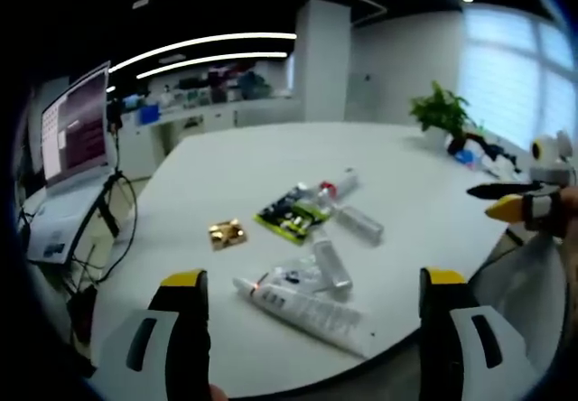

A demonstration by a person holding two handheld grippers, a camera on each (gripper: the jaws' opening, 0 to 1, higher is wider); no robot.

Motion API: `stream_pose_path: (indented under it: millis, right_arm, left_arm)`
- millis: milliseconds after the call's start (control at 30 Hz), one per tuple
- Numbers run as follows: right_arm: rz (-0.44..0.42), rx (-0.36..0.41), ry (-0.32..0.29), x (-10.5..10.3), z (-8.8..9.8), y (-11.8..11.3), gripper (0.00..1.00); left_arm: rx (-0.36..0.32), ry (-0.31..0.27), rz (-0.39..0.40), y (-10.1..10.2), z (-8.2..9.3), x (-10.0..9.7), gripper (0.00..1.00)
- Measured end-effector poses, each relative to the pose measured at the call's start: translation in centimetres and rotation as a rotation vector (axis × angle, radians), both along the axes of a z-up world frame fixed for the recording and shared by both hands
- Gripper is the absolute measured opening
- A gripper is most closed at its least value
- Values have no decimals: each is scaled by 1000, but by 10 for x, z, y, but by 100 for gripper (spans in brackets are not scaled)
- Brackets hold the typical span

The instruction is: Arrange the skincare products in the storage area until every visible bottle or jar stands upright without overlapping.

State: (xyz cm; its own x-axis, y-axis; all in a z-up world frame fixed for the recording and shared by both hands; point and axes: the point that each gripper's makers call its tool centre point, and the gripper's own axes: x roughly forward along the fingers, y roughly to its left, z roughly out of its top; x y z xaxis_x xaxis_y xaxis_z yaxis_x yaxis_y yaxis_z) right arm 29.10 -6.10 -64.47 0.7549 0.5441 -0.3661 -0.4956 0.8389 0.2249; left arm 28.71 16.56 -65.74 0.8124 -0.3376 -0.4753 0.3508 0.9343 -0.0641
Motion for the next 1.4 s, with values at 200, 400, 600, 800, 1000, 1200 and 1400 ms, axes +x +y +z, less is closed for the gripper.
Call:
stream_pose_path:
  millis: [200, 400, 600, 800, 1000, 1200, 1400]
  right_arm:
    - [22, -41, 3, 18, -5, -7, 85]
    - [58, -114, -2, 39, -6, -20, 84]
    - [90, -163, -1, 60, -6, -33, 83]
    - [192, -292, -12, 83, -8, -37, 79]
    - [270, -453, 85, 103, -44, -51, 68]
    - [398, -517, 112, 119, -67, -44, 71]
    - [503, -598, 91, 148, -74, -32, 69]
  left_arm:
    - [10, 1, -10, -1, -1, 0, 94]
    - [1, 10, -18, -2, -2, 0, 93]
    - [-5, 18, -7, 0, -3, 1, 92]
    - [-1, 33, -12, -1, -5, 0, 92]
    - [0, 38, 0, 1, -6, 0, 91]
    - [0, 38, 16, 4, -6, 1, 91]
    - [1, 43, 33, 7, -7, 2, 90]
